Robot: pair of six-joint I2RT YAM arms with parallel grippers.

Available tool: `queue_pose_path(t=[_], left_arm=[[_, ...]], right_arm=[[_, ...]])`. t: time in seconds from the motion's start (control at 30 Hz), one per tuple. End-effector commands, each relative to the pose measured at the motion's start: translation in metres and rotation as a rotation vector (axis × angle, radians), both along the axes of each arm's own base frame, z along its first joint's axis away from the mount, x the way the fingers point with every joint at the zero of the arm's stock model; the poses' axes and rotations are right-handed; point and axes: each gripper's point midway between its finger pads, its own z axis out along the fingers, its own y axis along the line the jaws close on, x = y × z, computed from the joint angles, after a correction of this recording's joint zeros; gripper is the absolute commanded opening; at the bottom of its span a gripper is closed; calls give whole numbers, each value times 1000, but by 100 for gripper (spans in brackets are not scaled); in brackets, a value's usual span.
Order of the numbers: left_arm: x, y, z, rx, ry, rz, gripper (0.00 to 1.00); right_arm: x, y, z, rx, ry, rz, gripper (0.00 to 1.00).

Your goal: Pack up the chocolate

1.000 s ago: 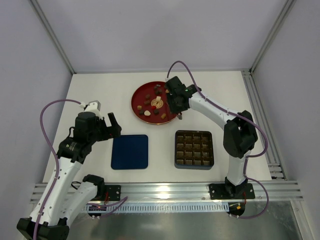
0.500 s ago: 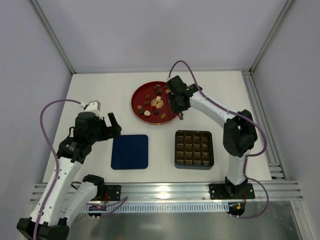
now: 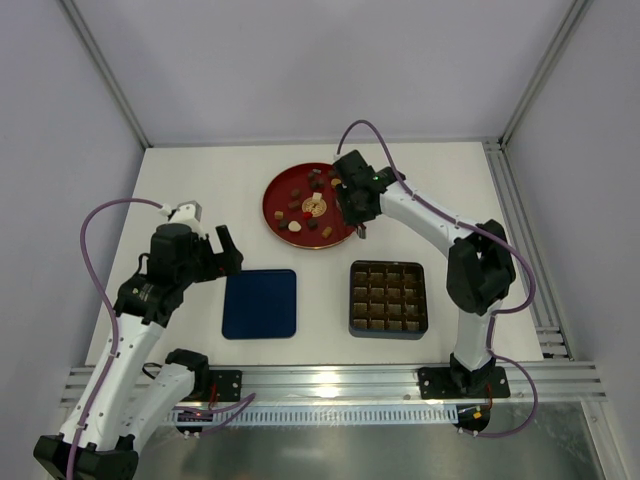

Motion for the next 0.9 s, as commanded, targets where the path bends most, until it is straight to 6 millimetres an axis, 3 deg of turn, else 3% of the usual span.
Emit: queue_pose_path(t=[0.0,0.87], left_arm=[[5,-3,6,-2,-34,-20,100],[4,-3,5,-1,-31,-20,100]], right_arm=[[7,5,44,67,-89,-2,34],[6,4,61,81,-117,-4,34]])
